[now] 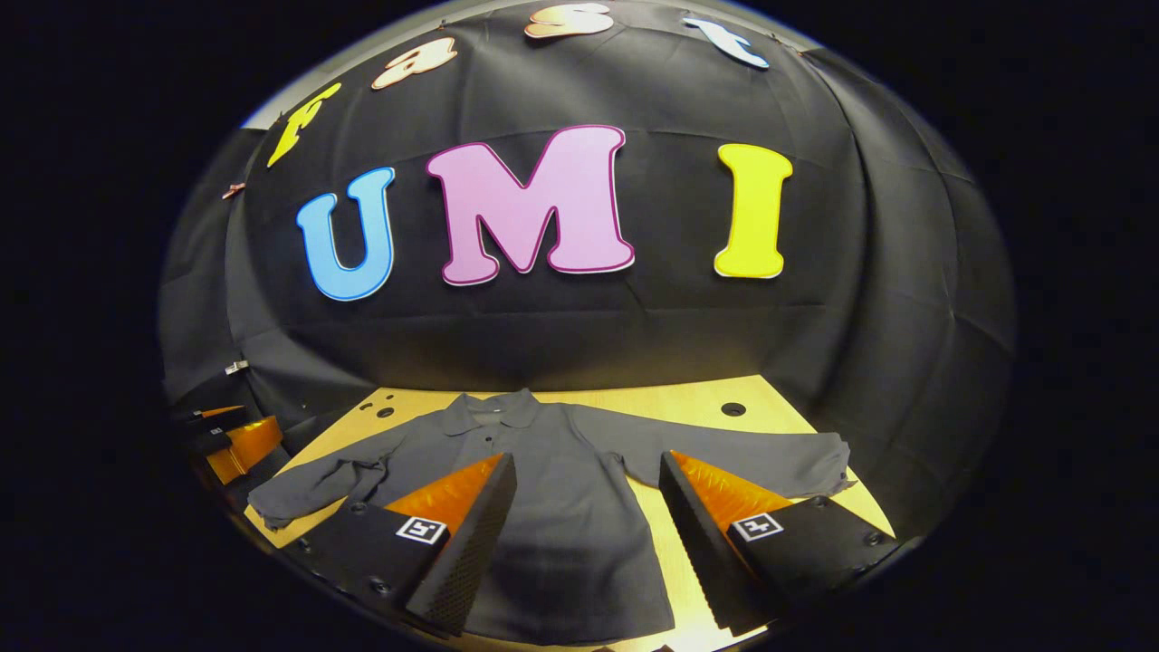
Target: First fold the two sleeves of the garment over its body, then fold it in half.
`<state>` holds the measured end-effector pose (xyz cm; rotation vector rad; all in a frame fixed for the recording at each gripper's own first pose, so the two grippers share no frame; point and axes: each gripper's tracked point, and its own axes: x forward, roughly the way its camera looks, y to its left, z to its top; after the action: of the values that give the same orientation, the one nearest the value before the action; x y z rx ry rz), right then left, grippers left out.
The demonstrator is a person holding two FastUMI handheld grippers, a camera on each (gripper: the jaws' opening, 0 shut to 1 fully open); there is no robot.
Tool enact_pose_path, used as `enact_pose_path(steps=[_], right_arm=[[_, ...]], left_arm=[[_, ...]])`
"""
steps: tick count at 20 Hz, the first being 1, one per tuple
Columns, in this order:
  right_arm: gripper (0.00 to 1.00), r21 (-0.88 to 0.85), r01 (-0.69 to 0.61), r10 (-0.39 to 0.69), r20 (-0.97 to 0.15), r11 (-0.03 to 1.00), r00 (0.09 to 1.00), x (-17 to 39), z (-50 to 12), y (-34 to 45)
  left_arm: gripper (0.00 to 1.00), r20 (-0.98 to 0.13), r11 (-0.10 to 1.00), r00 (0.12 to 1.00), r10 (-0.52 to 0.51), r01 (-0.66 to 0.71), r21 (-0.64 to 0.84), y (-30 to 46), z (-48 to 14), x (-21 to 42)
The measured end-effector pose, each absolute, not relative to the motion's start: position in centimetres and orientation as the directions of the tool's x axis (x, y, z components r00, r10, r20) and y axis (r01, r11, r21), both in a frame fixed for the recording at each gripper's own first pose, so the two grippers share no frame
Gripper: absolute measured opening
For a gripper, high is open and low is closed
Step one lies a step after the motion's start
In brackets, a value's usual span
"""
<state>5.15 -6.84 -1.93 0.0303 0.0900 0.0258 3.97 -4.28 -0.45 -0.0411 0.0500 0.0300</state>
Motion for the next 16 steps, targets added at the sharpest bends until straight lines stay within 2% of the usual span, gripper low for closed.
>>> enact_pose_path(steps=[6, 16], right_arm=[[0.99, 0.052, 0.041, -0.034, -0.118, 0.998, 0.992, 7.2, -2.6, -12.0], [0.99, 0.161, 0.338, -0.299, -0.224, 0.927, 0.928, 10.1, -5.6, -25.2]], left_arm=[[0.95, -0.087, 0.993, 0.994, 0.064, -0.072, -0.095, -5.5, -2.3, 4.7], [0.95, -0.157, 0.989, 0.982, 0.106, -0.120, -0.082, -4.7, -3.9, 2.8]])
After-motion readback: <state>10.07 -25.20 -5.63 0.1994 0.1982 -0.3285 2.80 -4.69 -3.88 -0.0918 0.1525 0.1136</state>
